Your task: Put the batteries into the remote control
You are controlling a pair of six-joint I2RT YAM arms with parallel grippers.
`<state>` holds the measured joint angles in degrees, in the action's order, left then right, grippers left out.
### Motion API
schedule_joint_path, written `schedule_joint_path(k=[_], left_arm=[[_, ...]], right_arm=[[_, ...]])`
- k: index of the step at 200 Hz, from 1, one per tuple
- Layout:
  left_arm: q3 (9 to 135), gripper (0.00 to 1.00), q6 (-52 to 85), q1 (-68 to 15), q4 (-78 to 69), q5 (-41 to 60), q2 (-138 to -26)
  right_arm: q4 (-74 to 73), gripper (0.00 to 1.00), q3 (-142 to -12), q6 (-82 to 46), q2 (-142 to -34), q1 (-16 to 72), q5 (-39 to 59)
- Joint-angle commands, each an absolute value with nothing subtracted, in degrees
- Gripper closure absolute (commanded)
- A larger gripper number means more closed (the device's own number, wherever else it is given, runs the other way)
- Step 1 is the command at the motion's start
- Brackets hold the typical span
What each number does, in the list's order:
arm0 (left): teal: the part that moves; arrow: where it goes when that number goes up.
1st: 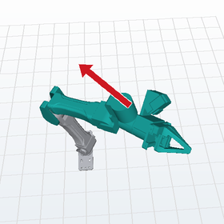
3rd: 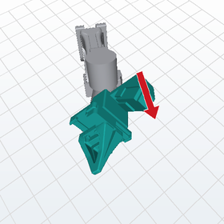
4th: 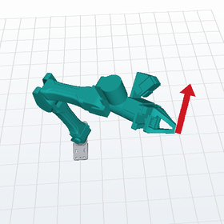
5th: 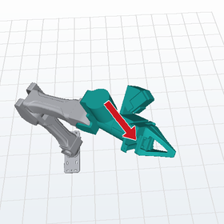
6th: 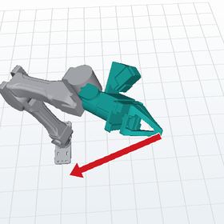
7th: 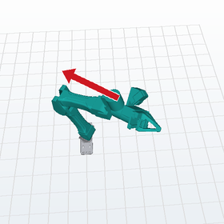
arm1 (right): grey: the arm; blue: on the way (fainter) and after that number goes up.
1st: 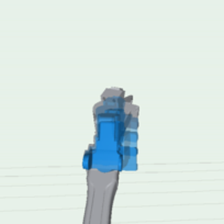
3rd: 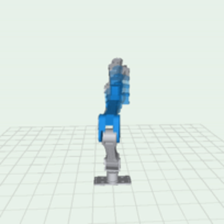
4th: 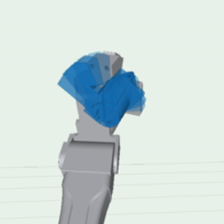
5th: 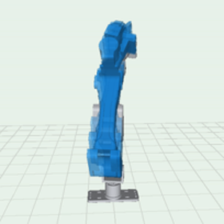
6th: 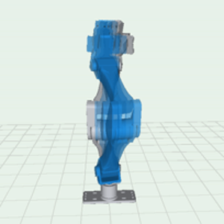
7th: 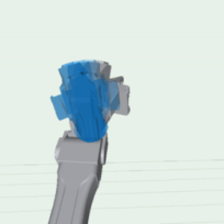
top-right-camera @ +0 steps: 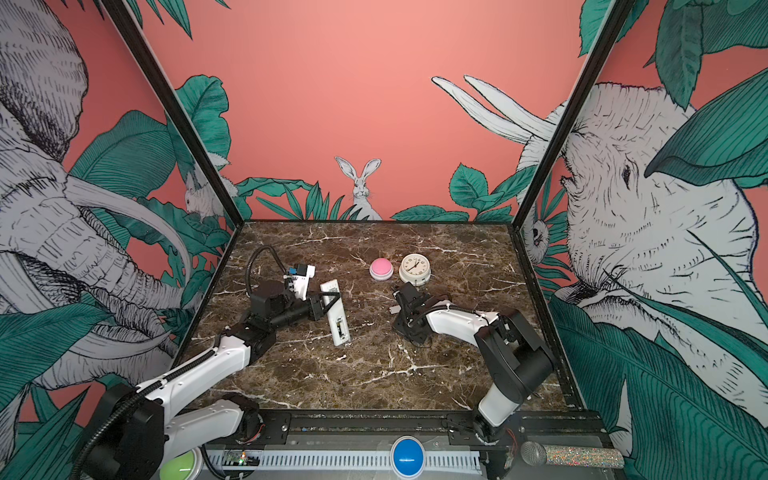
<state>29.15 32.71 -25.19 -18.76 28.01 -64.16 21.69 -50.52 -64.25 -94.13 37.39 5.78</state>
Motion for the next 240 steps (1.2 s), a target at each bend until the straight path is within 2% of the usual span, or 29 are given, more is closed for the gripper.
schedule_joint_path(k=[1,59,103,203,240], left_arm=[[31.0,1.00,32.4,-24.8,-17.3,27.1,-65.5],[29.6,1.00,36.9,-24.9,-23.6,28.3,-68.8],[30.0,1.00,37.6,-24.9,-23.1,28.6,-68.8],[30.1,1.00,37.4,-24.9,-22.7,28.9,-69.6],[29.9,1.00,37.2,-24.9,-22.7,29.0,-69.6]], right_arm=[[27.4,0.92,-50.0,-57.1,-98.3,36.8,1.6],[36.7,0.95,-56.9,-38.8,-100.5,38.7,-0.6],[38.7,0.94,-59.0,-33.1,-102.3,40.7,1.5],[39.6,0.72,-60.2,-30.6,-102.6,41.8,0.9],[39.5,0.69,-60.0,-32.1,-101.9,41.8,0.7]])
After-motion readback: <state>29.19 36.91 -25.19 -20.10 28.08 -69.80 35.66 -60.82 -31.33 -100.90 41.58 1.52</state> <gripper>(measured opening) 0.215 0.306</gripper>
